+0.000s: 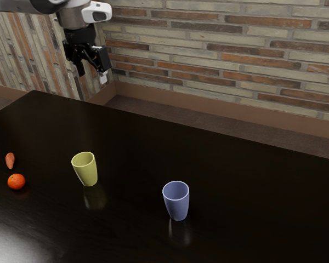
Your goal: Place the left cup onto the right cup
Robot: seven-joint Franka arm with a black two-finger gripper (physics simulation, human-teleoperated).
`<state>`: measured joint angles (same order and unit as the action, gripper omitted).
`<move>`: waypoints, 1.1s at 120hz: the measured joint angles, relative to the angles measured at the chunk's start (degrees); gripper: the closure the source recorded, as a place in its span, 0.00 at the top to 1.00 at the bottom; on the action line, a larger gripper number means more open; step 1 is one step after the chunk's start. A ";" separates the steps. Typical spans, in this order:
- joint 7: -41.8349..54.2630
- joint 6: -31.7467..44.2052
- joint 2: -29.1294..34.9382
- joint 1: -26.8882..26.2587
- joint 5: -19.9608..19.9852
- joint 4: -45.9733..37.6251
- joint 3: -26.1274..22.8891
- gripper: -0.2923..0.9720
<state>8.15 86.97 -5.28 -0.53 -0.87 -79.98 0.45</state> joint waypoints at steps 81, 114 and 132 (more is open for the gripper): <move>0.91 8.03 -3.86 0.12 0.36 -9.10 -0.27 0.75; 1.60 16.54 -4.23 0.42 0.35 -17.51 -0.27 0.75; 0.69 19.66 -4.19 2.15 0.39 -19.51 -0.27 0.75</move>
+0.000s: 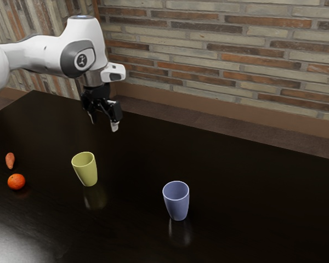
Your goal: Place the left cup onto the right cup
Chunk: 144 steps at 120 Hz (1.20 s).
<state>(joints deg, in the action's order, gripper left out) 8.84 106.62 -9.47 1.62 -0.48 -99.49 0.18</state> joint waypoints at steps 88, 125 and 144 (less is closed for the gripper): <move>-8.28 12.94 3.74 4.22 0.10 -16.03 0.00 0.75; -11.09 15.92 -0.13 5.47 0.60 -16.37 0.00 0.75; -12.02 16.42 -1.40 6.17 0.68 -16.17 0.00 0.75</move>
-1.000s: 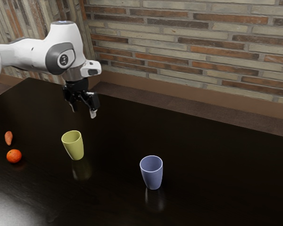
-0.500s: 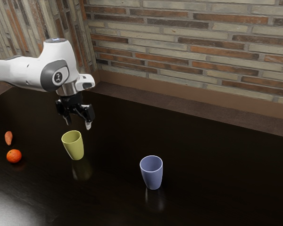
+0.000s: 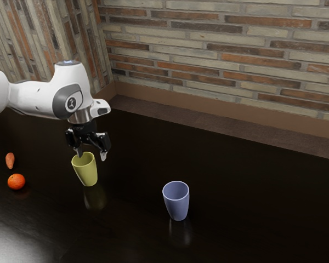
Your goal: Place the left cup onto the right cup
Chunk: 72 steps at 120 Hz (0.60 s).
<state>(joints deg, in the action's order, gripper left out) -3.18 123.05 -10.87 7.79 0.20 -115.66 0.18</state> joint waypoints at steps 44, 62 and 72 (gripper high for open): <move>0.49 3.01 -3.32 0.04 -0.57 -0.04 0.00 0.74; 1.43 4.38 -4.65 0.12 -0.65 0.02 0.01 0.74; 1.86 4.91 -5.07 0.11 -0.61 0.04 0.02 0.72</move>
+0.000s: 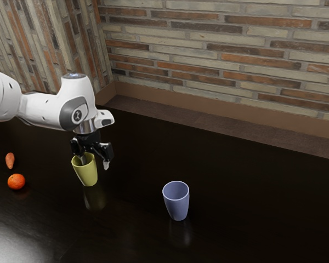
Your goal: Place the left cup onto the right cup
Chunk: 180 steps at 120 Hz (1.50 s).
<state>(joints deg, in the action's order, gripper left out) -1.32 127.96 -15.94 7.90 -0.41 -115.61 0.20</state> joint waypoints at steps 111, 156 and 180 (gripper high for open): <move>2.01 0.97 0.39 0.38 0.33 0.02 0.53 0.19; 2.23 -0.16 6.30 -0.57 -0.82 -0.17 0.97 0.15; 2.19 -2.76 10.86 -3.20 -1.02 -0.25 0.90 0.15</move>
<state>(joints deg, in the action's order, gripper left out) 0.87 125.20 -5.08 4.70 -1.44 -115.86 1.10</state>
